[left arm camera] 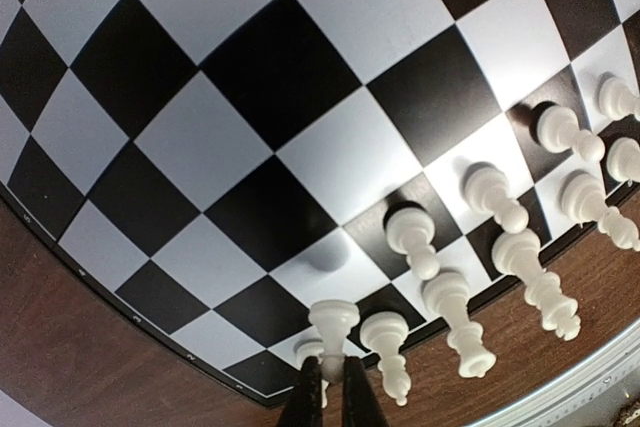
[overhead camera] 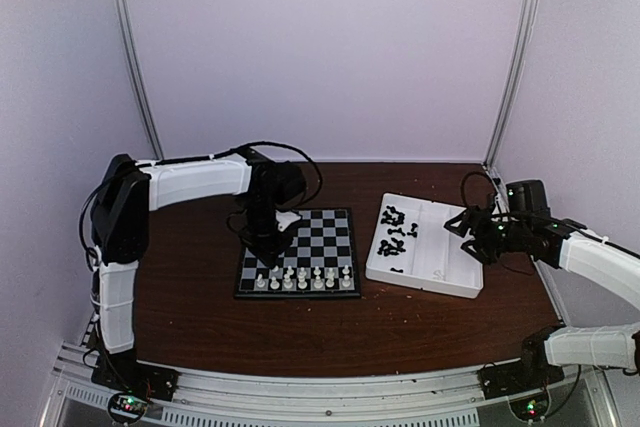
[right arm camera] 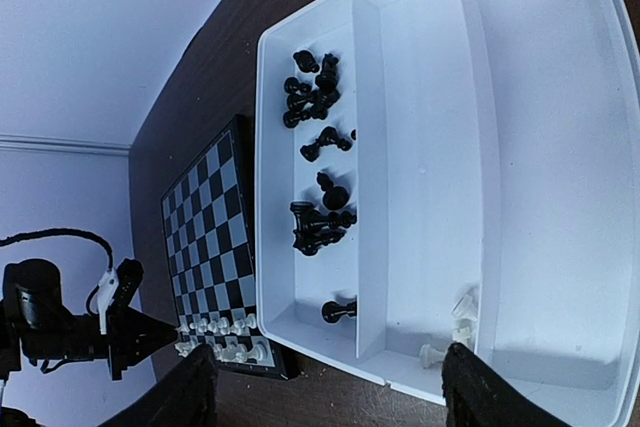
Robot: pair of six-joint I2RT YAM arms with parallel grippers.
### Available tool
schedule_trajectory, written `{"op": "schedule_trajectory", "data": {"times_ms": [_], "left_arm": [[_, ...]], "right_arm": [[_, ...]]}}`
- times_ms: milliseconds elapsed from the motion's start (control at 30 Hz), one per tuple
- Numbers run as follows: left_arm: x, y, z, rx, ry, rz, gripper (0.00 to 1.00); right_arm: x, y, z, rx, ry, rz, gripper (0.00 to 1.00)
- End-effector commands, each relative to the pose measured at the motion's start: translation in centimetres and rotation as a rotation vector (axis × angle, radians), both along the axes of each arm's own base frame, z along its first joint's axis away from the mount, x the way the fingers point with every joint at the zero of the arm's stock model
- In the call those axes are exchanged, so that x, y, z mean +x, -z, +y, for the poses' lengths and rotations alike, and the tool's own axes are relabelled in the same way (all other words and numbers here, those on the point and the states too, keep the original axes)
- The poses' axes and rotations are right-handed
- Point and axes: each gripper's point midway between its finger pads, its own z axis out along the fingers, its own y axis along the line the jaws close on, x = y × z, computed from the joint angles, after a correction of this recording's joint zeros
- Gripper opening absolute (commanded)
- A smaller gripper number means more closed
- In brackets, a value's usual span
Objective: Set up the chess pieces on the board
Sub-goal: Place the chess piece on the chessboard.
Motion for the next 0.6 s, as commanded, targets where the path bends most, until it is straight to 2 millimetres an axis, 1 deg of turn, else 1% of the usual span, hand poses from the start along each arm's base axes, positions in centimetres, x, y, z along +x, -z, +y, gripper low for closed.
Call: {"op": "schedule_trajectory", "data": {"times_ms": [0,200,367,567], "left_arm": [[0.46,-0.07,-0.13,-0.006,0.014,0.006,0.0],[0.16,0.06,-0.41,-0.021,0.019,0.025,0.0],[-0.19,0.19,0.04,0.004,0.025,0.045,0.0],[-0.22,0.46,0.0,0.007,0.026,0.052,0.0]], "right_arm": [[-0.26,0.17,-0.12,0.006,-0.004,-0.006,0.76],[-0.14,0.38,-0.05,0.011,-0.003,-0.001,0.76],[0.01,0.38,0.11,0.018,-0.006,0.0,0.76],[0.17,0.44,0.25,0.026,-0.009,0.002,0.76]]}}
